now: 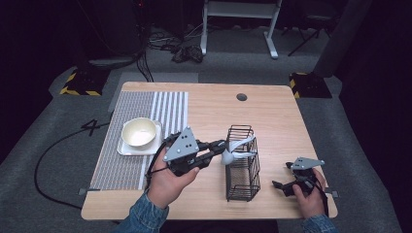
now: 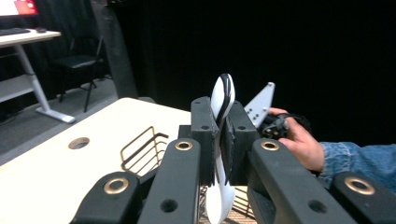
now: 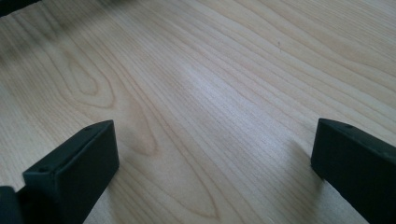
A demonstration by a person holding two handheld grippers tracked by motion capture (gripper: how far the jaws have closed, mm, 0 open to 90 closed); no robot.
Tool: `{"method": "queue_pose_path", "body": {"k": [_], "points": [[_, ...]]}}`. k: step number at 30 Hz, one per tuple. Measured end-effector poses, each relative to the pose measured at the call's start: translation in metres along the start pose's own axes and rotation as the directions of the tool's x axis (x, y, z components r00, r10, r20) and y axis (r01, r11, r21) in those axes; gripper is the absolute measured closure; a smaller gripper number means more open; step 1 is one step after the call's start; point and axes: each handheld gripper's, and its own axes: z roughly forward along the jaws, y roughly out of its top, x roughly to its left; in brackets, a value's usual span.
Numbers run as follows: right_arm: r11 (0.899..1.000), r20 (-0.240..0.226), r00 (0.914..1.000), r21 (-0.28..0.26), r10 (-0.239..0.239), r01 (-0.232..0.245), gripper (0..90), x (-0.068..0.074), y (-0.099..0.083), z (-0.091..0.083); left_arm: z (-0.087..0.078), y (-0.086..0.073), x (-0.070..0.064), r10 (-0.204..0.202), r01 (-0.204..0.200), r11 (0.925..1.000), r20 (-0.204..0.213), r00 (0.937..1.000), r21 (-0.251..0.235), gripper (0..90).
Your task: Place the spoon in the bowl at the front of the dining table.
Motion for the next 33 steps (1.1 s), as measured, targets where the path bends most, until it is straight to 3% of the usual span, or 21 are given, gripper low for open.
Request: {"method": "queue_pose_path", "body": {"k": [7, 14, 18, 23, 33], "points": [[1.0, 0.0, 1.0, 0.0, 0.0, 0.0, 0.8, 0.0, 0.0, 0.0, -0.01, -0.003, 0.01, -0.003, 0.003, 1.0, -0.089, 0.996, 0.003, 84.7], [1.0, 0.0, 1.0, 0.0, 0.001, -0.001, 0.8, 0.0, 0.0, 0.0, -0.024, -0.009, 0.023, -0.037, 0.036, 0.9993, -0.171, 0.9847, -0.007, 84.7], [1.0, 0.0, 1.0, 0.001, 0.001, -0.001, 0.8, 0.0, 0.0, 0.0, -0.034, -0.014, 0.03, -0.058, 0.056, 0.9983, -0.219, 0.9739, -0.014, 84.7], [1.0, 0.0, 1.0, 0.0, 0.001, -0.001, 0.8, 0.0, 0.0, 0.0, -0.044, -0.019, 0.036, -0.052, 0.054, 0.9986, -0.271, 0.9611, 0.0, 84.7], [1.0, 0.001, 1.0, 0.0, 0.001, -0.001, 0.8, 0.0, 0.0, 0.0, -0.064, -0.028, 0.052, -0.066, 0.068, 0.9976, -0.377, 0.9239, -0.008, 84.7]]}}
